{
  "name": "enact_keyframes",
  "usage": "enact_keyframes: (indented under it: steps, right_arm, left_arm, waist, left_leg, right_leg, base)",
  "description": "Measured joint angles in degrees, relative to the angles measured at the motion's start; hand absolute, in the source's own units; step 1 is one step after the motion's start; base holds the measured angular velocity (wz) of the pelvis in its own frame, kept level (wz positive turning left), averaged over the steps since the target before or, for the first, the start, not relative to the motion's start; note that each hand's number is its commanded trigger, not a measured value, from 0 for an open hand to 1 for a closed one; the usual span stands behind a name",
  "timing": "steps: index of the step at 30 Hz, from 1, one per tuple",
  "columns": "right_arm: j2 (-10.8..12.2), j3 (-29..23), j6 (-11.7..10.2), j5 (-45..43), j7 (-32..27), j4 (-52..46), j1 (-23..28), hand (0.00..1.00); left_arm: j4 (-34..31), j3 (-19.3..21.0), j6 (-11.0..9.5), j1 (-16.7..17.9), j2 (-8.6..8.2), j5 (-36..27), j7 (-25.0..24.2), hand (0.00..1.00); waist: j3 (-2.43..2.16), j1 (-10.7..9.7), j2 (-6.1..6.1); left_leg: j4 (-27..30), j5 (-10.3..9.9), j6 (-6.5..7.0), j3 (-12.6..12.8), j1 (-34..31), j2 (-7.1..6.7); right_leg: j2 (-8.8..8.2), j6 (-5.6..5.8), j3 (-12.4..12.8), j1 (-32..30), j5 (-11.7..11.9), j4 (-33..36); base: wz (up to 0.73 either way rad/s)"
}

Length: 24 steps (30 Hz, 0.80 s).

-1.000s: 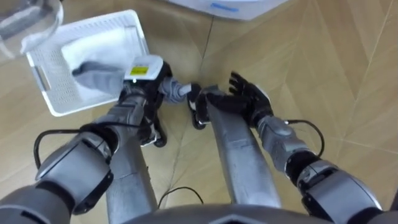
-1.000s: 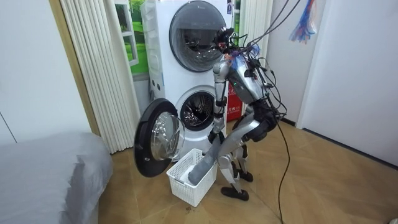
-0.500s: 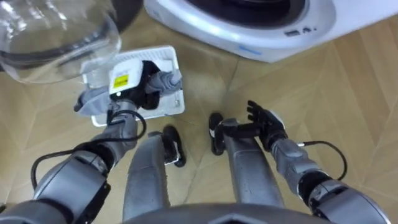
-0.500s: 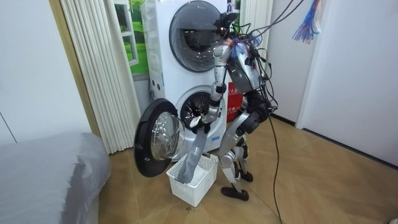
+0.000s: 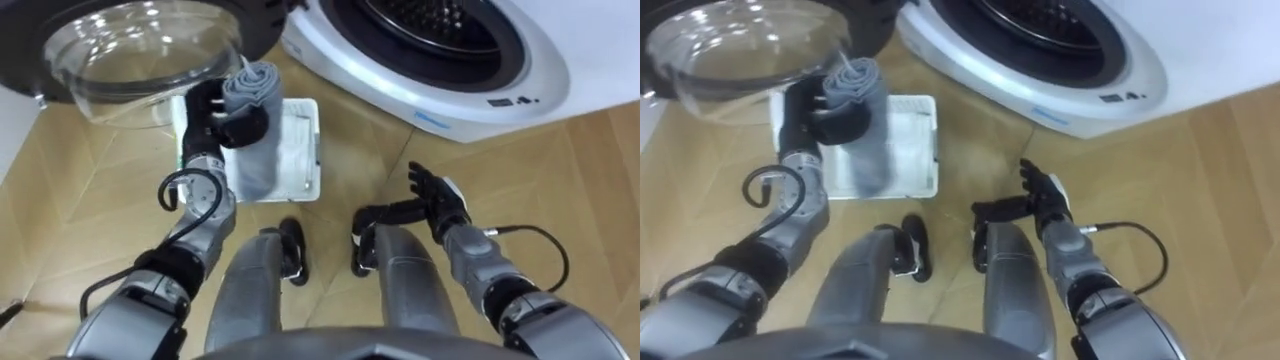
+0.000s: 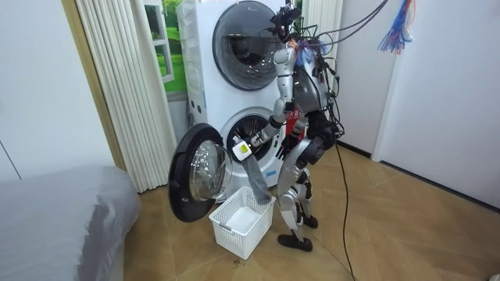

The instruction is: Put towel into washing machine

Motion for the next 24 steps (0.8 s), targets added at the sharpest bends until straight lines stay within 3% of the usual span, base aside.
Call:
enact_keyframes:
  steps: [5, 7, 11, 17, 24]
  right_arm:
    - [0.18, -0.89, 0.12, -1.7, 1.83, 0.67, -0.63, 0.0]
    - [0.17, -0.97, 0.11, -1.95, 1.74, 0.56, -0.65, 0.0]
    - [0.26, -0.94, 0.91, -1.9, 2.45, 1.12, -0.55, 0.0]
    - [0.38, -0.93, 1.54, -1.93, 3.64, 1.12, -0.51, 0.0]
    - [0.33, -0.99, 1.55, -1.95, 4.29, 1.09, 0.71, 0.0]
  left_arm:
    - [-1.01, -1.85, 0.09, 1.47, 0.52, -13.82, -14.28, 1.0]
    - [-1.01, -2.37, 0.27, 1.72, 0.72, -16.23, -19.04, 1.0]
    - [-2.14, -4.53, 2.36, 3.09, 1.56, -25.15, -27.88, 1.0]
    - [-7.79, -7.17, 4.92, 5.35, 2.14, -30.33, -36.42, 1.0]
    - [-7.81, -7.68, 6.16, 5.36, 1.94, -30.29, -40.55, 1.0]
  waist:
    - [-0.52, 0.8, -0.34]
    - [-0.63, 1.16, -0.33]
    - [-0.74, 1.14, -0.2]
    - [-0.82, 1.17, -0.19]
    - [-1.09, 1.12, 0.19]
  left_leg:
    - [-1.66, 0.79, 0.02, -1.04, 1.83, -0.12]
    - [-2.07, 1.08, 0.07, -1.04, 1.91, -0.18]
    - [-2.08, 1.08, 0.06, -1.61, 2.34, -0.21]
    - [-1.93, 1.1, 0.02, -2.55, 2.26, -0.22]
    - [-1.9, 1.1, 0.01, -2.46, 2.38, -0.12]
  right_leg:
    - [0.11, 0.13, -1.28, 2.93, 1.14, -2.6]
    - [0.14, 0.18, -1.31, 3.07, 1.5, -3.1]
    - [0.16, 0.18, -1.9, 3.94, 1.49, -3.62]
    - [0.21, 0.14, -2.83, 4.68, 1.53, -4.2]
    - [0.28, 0.08, -2.77, 4.69, 1.57, -4.18]
  base:
    - [0.1]
    - [0.0]
    - [0.04]
    - [0.07]
    - [0.0]
